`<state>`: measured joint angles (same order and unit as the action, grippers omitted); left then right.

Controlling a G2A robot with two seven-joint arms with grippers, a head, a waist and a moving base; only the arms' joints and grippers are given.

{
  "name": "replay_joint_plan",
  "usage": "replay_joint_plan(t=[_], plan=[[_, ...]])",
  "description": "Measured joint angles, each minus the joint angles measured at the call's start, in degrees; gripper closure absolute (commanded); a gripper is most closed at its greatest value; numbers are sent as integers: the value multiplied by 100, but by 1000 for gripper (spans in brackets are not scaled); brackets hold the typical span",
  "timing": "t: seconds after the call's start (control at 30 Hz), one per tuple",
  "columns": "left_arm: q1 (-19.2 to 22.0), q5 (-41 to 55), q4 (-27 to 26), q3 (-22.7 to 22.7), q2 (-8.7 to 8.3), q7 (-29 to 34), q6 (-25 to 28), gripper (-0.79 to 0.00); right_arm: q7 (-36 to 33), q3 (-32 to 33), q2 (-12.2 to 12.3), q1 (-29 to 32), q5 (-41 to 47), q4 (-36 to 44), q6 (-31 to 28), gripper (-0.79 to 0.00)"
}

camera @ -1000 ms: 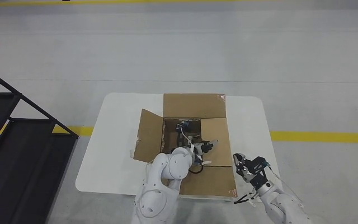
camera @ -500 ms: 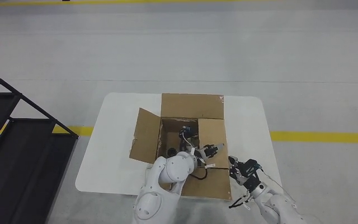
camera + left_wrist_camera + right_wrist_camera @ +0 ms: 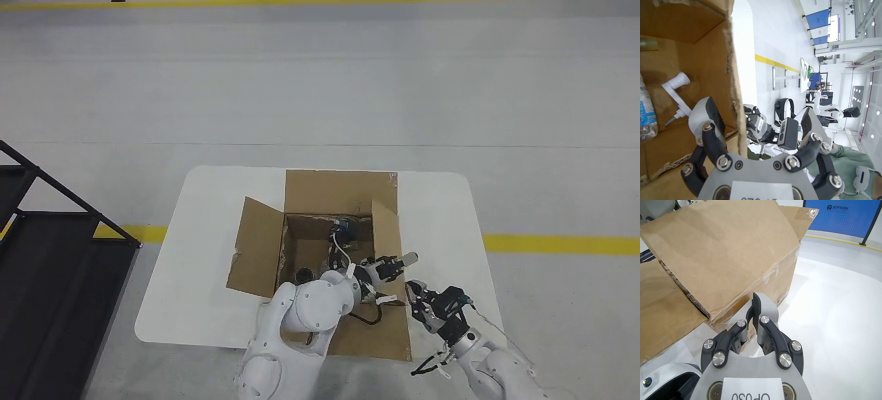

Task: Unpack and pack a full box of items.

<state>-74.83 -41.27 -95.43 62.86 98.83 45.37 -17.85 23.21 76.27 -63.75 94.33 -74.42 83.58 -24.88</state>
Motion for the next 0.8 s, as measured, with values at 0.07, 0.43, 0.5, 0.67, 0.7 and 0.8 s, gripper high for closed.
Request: replay_joint_plan(t=[0.07, 0.43, 0.5, 0.67, 0.7, 0.8], plan=[[117, 23, 79, -110, 9, -76, 63, -785, 34, 90, 6, 65, 59, 62, 96, -80], [1423, -82, 1332, -1312, 228, -553, 595, -785, 232, 1247, 68, 674, 632, 540, 1168, -249], [1636, -29, 1671, -1518, 291, -658, 686, -785, 232, 1509, 81, 852, 746, 651, 1279, -256], [1980, -63, 2452, -1890, 402, -784, 795, -785, 140, 2035, 113, 1223, 809, 868, 1331, -252], [2011, -93, 2550, -1943, 415, -789, 793, -785, 126, 2103, 117, 1279, 790, 899, 1323, -243], [2088, -144, 2758, -2066, 450, -766, 759, -785, 84, 2271, 126, 1431, 705, 983, 1279, -237]])
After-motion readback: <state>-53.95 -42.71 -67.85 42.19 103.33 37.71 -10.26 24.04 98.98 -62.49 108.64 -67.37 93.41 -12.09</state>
